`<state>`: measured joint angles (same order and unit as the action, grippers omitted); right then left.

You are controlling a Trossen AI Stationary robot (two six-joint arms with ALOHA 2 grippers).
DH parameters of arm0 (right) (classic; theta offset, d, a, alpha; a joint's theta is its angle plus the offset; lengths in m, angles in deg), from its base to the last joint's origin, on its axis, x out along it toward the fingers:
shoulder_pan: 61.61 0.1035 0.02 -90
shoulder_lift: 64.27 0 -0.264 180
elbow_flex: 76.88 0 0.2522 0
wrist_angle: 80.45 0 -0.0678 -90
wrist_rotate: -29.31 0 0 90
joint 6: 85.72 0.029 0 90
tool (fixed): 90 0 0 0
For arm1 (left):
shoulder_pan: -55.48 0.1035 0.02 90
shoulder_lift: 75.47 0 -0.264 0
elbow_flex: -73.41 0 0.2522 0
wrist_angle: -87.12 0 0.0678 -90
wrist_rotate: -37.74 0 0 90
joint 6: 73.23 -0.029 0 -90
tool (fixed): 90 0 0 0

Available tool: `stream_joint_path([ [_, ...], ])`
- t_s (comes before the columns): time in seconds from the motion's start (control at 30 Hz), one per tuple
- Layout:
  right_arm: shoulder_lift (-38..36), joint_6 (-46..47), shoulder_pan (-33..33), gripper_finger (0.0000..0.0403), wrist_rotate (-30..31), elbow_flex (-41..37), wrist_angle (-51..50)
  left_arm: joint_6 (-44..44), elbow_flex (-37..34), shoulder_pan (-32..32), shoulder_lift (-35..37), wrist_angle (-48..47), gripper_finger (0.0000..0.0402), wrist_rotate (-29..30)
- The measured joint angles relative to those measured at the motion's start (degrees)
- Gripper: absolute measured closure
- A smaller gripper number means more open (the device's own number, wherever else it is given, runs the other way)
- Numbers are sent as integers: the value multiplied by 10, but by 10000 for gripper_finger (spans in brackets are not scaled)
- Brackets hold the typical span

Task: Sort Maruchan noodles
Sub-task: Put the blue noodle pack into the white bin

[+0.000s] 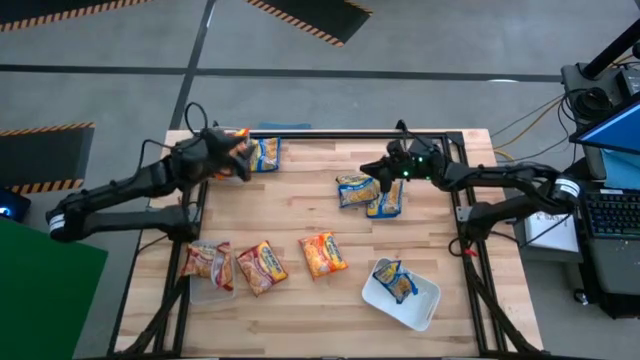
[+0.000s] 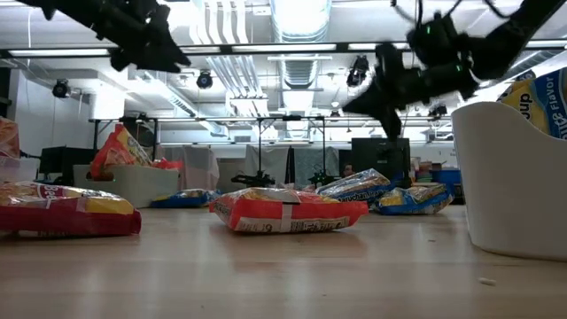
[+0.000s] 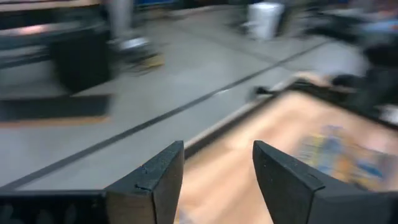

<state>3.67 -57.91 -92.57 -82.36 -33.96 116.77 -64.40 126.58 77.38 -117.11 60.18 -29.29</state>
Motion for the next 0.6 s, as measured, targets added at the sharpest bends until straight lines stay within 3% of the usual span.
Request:
stream_joint_path([
  [0.17,1,-115,24,376,17,65,-8,-10,-97,-79,19,196,244,-94],
  [0.3,5,-145,36,377,23,80,-2,-38,-177,-126,18,340,253,-101],
  [0.47,5,-155,106,376,26,56,14,7,-245,-151,14,431,256,-105],
  [0.6,-1,-184,179,375,95,40,9,-36,-258,-147,17,488,256,-64],
])
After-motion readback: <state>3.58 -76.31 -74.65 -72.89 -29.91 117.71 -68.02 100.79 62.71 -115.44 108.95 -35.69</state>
